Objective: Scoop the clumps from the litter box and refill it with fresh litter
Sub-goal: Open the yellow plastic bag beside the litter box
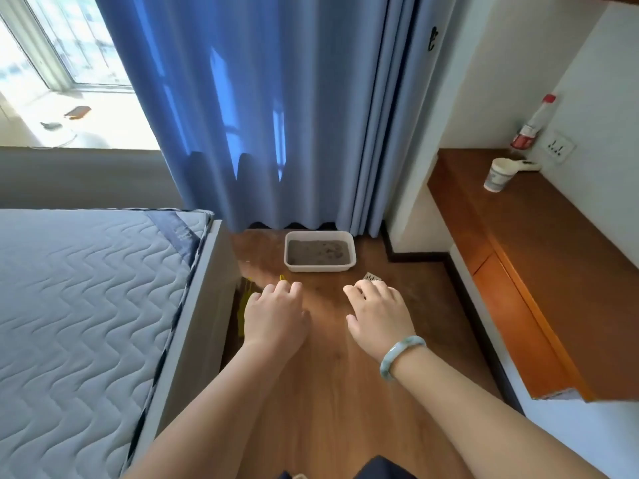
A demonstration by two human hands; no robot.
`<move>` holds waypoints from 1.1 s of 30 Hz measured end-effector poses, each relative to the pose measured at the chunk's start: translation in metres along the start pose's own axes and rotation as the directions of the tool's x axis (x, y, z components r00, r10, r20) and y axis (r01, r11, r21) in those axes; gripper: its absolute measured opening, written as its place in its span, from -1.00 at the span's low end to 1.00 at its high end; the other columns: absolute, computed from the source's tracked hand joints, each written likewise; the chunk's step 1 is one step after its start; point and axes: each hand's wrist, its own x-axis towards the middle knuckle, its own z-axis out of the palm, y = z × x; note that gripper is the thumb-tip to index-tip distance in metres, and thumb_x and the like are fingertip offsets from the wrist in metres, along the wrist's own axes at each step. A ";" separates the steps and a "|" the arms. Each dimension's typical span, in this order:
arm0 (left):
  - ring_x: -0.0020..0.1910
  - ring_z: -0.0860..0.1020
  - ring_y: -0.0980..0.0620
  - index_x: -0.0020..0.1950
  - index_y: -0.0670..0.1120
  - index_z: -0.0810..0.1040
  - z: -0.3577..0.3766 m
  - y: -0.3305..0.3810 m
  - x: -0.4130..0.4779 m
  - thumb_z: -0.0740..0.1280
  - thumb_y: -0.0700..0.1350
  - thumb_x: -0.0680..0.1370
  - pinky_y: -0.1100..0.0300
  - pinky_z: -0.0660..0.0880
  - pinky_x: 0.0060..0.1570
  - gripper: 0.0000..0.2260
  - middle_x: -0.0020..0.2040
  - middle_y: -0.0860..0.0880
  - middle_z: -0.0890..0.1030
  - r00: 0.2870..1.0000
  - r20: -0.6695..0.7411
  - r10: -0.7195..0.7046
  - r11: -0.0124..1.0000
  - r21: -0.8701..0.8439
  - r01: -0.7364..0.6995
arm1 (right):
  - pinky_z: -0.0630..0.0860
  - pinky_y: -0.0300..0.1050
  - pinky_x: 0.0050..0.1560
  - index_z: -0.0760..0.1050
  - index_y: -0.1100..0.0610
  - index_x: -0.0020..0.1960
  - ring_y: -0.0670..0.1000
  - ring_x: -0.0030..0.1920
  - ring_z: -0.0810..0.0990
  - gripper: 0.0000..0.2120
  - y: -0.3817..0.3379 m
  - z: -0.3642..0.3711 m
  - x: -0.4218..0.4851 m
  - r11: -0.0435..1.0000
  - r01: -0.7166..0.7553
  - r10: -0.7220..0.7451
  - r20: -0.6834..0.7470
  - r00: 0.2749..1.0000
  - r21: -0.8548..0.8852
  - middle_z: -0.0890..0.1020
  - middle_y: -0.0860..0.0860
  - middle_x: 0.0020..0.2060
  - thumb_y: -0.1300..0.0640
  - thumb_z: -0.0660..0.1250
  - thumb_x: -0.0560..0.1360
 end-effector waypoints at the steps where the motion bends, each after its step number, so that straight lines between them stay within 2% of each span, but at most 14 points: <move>1: 0.16 0.46 -0.02 0.25 0.01 0.39 0.001 -0.002 0.012 0.17 0.06 0.55 0.12 0.36 0.05 -0.70 0.19 0.03 0.51 1.000 0.008 0.003 1.000 0.002 -0.003 | 0.56 -0.03 -0.15 0.57 0.09 -0.01 0.10 -0.13 0.59 -0.61 0.003 0.004 0.010 1.000 -0.002 0.002 0.007 1.000 -0.008 0.62 0.02 -0.15 0.09 0.53 0.18; 5: 0.18 0.47 -0.02 0.27 0.01 0.39 0.009 -0.008 0.063 0.16 0.07 0.55 0.12 0.36 0.06 -0.67 0.20 0.03 0.51 1.000 0.027 0.017 1.000 -0.001 -0.017 | 0.56 -0.02 -0.16 0.57 0.10 -0.01 0.10 -0.15 0.59 -0.63 0.016 0.019 0.054 1.000 -0.024 0.025 0.054 0.998 -0.018 0.62 0.01 -0.18 0.11 0.52 0.20; 10: 0.19 0.47 -0.01 0.28 0.01 0.40 0.029 -0.011 0.135 0.16 0.08 0.55 0.12 0.38 0.09 -0.67 0.20 0.03 0.51 0.999 0.050 -0.008 1.000 -0.009 0.008 | 0.53 0.03 -0.03 0.55 0.10 0.08 0.12 -0.02 0.57 -0.67 0.043 0.053 0.117 1.000 -0.022 0.021 0.130 0.991 0.004 0.62 0.03 -0.06 0.10 0.43 0.33; 16: 0.21 0.47 0.00 0.31 0.01 0.38 0.055 -0.006 0.247 0.16 0.09 0.58 0.13 0.39 0.13 -0.66 0.24 0.03 0.50 0.995 0.078 -0.057 0.998 0.008 0.057 | 0.56 -0.02 -0.11 0.59 0.07 -0.01 0.09 -0.10 0.60 -0.65 0.092 0.098 0.228 0.999 0.009 -0.014 0.132 0.991 0.043 0.63 0.01 -0.12 0.11 0.52 0.23; 20: 0.12 0.50 0.00 0.21 0.01 0.44 0.065 -0.002 0.317 0.15 0.07 0.58 0.17 0.38 0.02 -0.73 0.15 0.03 0.53 0.990 0.070 -0.126 0.992 -0.006 0.126 | 0.56 -0.06 -0.18 0.61 0.07 -0.04 0.08 -0.14 0.62 -0.63 0.124 0.118 0.302 0.996 0.043 -0.052 0.119 0.992 0.080 0.64 0.00 -0.16 0.10 0.57 0.17; 23: 0.07 0.51 0.00 0.15 0.00 0.46 0.072 -0.006 0.359 0.16 0.06 0.57 0.17 0.36 -0.05 -0.76 0.09 0.03 0.55 0.983 0.051 -0.177 0.984 -0.013 0.178 | 0.56 -0.04 -0.14 0.60 0.08 0.01 0.10 -0.09 0.61 -0.64 0.138 0.133 0.347 0.992 0.071 -0.084 0.130 0.988 0.100 0.64 0.02 -0.11 0.11 0.53 0.23; 33: 0.05 0.55 -0.02 0.19 -0.02 0.51 0.102 -0.046 0.444 0.21 0.07 0.55 0.14 0.42 -0.02 -0.72 0.07 0.01 0.59 0.969 0.081 -0.233 0.971 -0.036 0.236 | 0.58 0.00 -0.11 0.58 0.06 0.05 0.09 -0.05 0.60 -0.60 0.135 0.192 0.421 0.990 0.068 -0.091 0.191 0.977 0.121 0.63 0.00 -0.09 0.08 0.54 0.24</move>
